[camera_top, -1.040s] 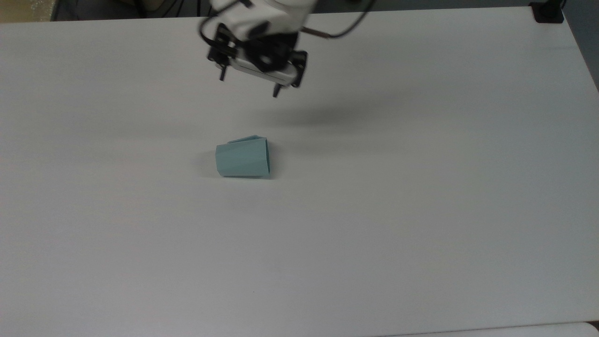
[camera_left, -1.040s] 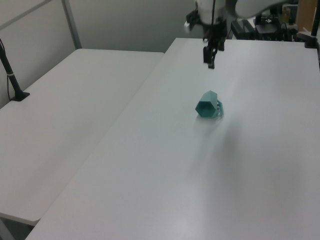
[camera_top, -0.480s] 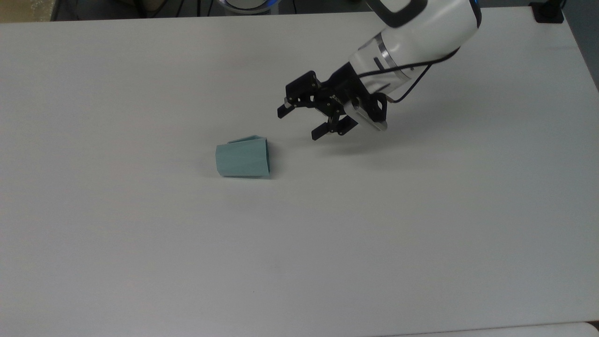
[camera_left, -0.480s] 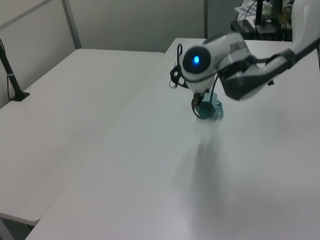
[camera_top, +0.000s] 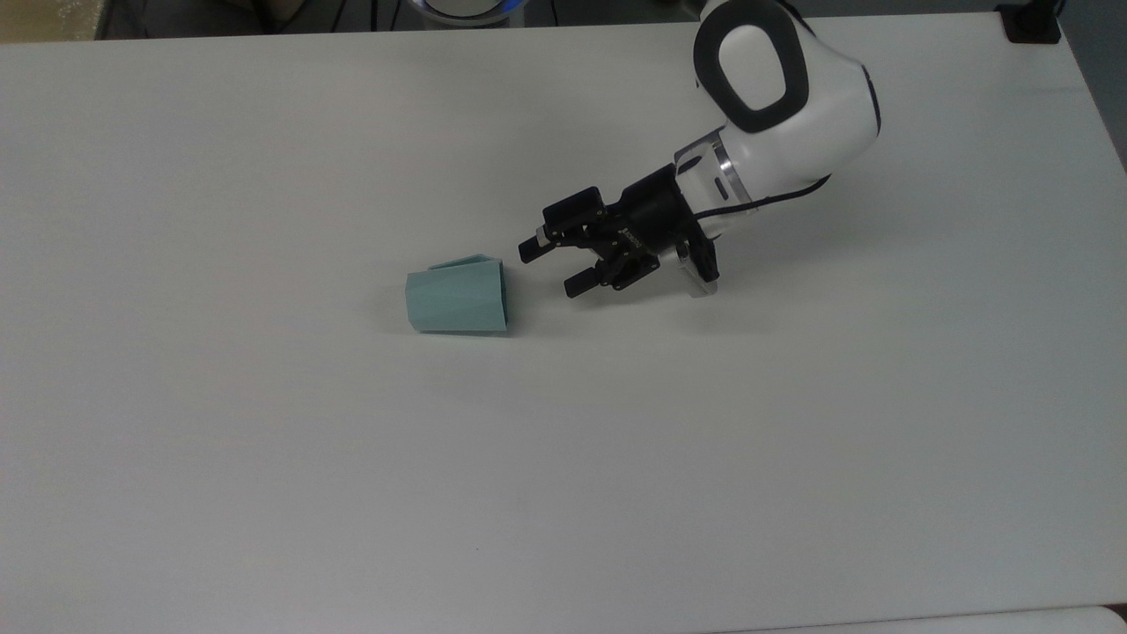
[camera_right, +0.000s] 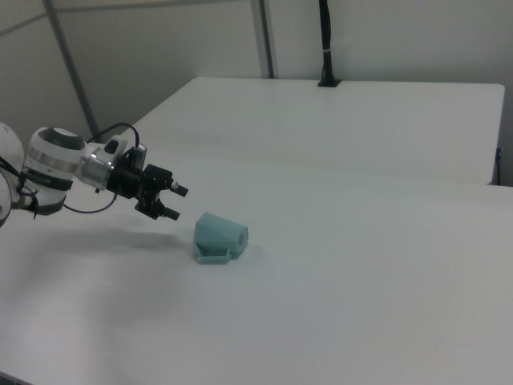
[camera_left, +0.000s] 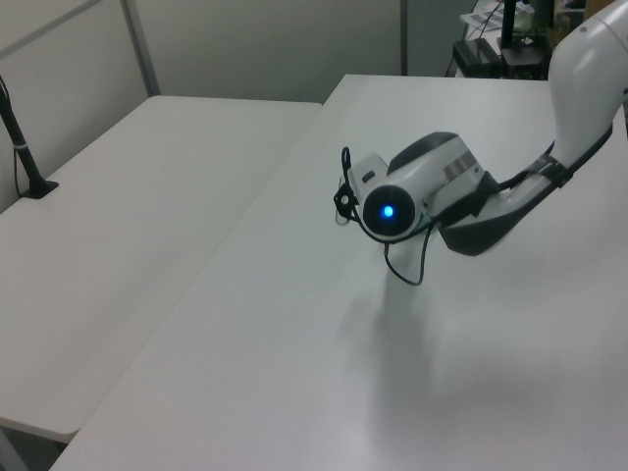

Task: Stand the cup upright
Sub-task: 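Swing the gripper around and lower it beside the cup's rim, then move the open gripper onto the cup's base and close on it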

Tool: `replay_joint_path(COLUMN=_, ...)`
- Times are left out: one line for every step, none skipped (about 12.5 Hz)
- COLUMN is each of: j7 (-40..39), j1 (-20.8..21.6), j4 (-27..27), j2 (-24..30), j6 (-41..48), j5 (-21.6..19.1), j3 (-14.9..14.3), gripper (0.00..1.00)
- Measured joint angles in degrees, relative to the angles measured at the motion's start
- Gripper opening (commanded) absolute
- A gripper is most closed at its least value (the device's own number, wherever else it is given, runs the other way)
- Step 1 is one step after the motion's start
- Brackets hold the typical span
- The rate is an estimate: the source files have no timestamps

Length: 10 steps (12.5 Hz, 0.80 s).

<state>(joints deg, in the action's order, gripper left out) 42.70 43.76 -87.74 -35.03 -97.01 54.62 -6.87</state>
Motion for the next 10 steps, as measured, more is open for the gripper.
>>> replay_joint_path(j7=0.6, j1=-0.1, j4=-0.4, j2=-0.6, j6=0.0, j5=0.7, j3=0.0, gripper=1.00)
replay_joint_path(j7=0.8, j1=-0.3, j4=-0.5, j2=-0.9, j6=0.0, j5=0.9, j3=0.0, gripper=1.00)
replay_joint_path(j7=0.8, j1=-0.7, j4=-0.6, j2=-1.0, j6=0.0, j5=1.1, j3=-0.1, gripper=1.00)
replay_joint_path(j7=0.8, j1=-1.3, j4=-0.8, j2=-1.0, j6=0.0, j5=1.3, j3=-0.1, gripper=1.00)
replay_joint_path(j7=0.8, j1=-2.1, j4=-1.3, j2=-1.3, j6=0.0, j5=2.0, j3=-0.1, gripper=0.99)
replay_joint_path(j7=0.8, j1=-3.0, j4=-1.8, j2=-1.6, j6=0.0, j5=2.5, j3=-0.1, gripper=0.99)
replay_joint_path(j7=0.8, j1=-3.6, j4=-2.1, j2=-2.0, j6=0.0, j5=2.8, j3=-0.1, gripper=0.97)
replay_joint_path(j7=0.9, j1=-4.1, j4=-2.3, j2=-2.4, j6=0.0, j5=3.0, j3=-0.1, gripper=0.95)
replay_joint_path(j7=0.9, j1=-4.3, j4=-2.4, j2=-2.7, j6=0.0, j5=3.1, j3=-0.1, gripper=0.93)
replay_joint_path(j7=0.9, j1=-4.4, j4=-2.5, j2=-2.9, j6=0.0, j5=3.2, j3=-0.1, gripper=0.86)
